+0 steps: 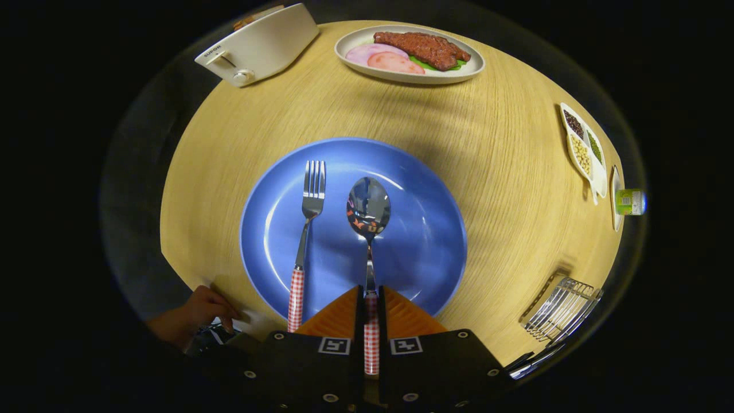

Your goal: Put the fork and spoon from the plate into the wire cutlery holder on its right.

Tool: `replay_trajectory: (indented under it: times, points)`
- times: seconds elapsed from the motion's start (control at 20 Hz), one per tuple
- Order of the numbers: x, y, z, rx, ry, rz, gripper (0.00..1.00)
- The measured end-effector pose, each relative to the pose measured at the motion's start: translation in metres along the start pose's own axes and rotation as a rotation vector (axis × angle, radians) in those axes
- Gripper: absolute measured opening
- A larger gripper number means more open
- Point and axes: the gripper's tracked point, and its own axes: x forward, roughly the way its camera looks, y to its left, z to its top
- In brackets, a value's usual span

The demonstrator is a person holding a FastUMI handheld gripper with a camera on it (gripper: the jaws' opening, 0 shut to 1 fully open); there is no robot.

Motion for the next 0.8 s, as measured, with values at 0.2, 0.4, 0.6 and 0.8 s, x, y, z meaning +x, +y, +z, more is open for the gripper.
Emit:
replay_trajectory:
  times: [0.2,0.4,0.6,0.8]
  points:
    - [-0.025,-0.019,-0.001,0.031,-0.076,-0.006,0.11]
    - [-0.008,-0.022,-0.013,0.0,-0.035,-0.041,0.1]
    - [0.003,-0.01,-0.016,-0.062,-0.004,-0.057,0.09]
    - [0.009,-0.001,-0.017,-0.058,0.022,-0.049,0.06]
